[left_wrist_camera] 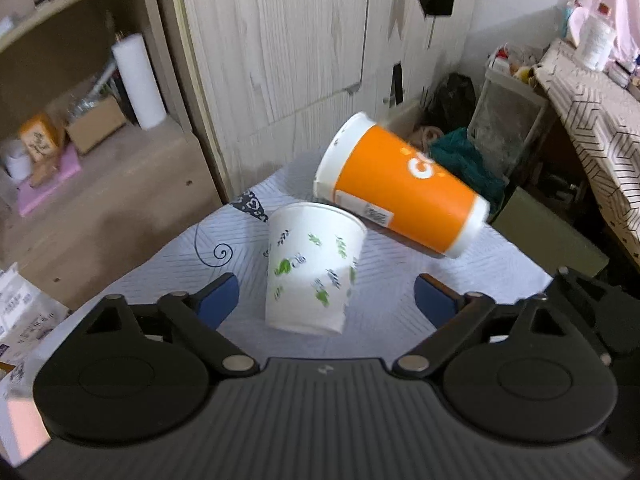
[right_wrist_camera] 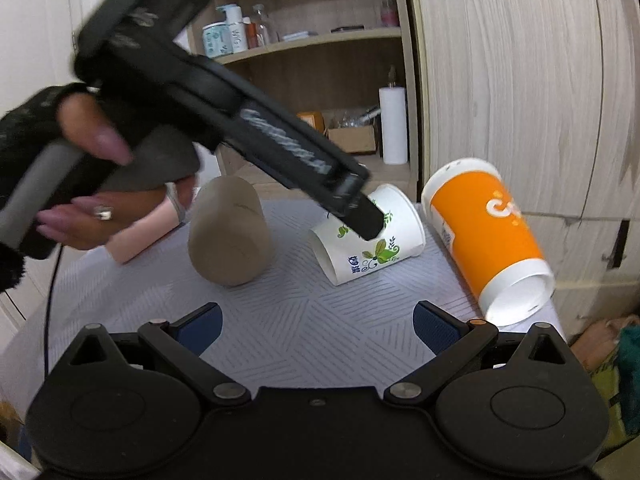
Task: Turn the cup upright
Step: 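Move the left gripper to the white leaf-print cup and close on its base, then lift the white cup with the left gripper while the right tool approaches its rim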
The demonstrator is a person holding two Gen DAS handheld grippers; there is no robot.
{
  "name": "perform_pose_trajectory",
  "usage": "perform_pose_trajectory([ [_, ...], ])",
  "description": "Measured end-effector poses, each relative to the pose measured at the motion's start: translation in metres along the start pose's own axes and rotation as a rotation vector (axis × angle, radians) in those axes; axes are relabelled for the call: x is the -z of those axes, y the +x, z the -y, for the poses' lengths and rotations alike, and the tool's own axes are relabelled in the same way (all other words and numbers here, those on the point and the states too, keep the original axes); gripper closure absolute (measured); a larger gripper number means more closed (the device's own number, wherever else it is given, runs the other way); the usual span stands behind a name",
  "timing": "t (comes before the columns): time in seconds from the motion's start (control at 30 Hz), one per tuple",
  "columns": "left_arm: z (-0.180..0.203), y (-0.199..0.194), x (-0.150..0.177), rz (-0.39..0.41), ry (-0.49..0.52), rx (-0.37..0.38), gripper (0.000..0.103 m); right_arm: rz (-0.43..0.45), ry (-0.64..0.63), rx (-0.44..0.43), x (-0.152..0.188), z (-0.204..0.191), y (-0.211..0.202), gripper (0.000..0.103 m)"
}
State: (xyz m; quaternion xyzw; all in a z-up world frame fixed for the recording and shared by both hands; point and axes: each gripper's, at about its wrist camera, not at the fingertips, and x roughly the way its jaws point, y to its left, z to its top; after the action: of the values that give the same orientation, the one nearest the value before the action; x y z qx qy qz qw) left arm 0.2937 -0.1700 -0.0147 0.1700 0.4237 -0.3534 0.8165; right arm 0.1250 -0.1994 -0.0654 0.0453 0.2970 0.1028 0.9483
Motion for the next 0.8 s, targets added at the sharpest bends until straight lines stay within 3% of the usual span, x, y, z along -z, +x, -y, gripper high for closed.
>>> perform_pose_trajectory([
  [0.17,-0.010,0.015,-0.006,0.000,0.053,0.050,0.012,-0.010,0.034,-0.014,-0.003,0.006,0.014,0.000],
  [0.33,-0.018,0.031,-0.010,-0.025,0.027,0.076,0.012,-0.018,0.051,-0.018,-0.007,0.010,0.024,0.000],
  [0.53,-0.034,0.046,-0.016,-0.076,-0.083,0.102,0.013,-0.037,0.082,-0.022,-0.004,0.016,0.030,0.000],
  [0.63,-0.037,0.050,-0.016,-0.093,-0.091,0.117,0.025,-0.044,0.088,-0.018,-0.005,0.019,0.035,0.000],
  [0.7,-0.038,0.056,-0.014,-0.128,-0.101,0.141,0.041,-0.047,0.087,-0.017,-0.005,0.019,0.036,0.000],
  [0.8,-0.043,0.057,-0.011,-0.128,-0.154,0.149,0.042,-0.049,0.093,-0.021,-0.003,0.020,0.037,0.000],
])
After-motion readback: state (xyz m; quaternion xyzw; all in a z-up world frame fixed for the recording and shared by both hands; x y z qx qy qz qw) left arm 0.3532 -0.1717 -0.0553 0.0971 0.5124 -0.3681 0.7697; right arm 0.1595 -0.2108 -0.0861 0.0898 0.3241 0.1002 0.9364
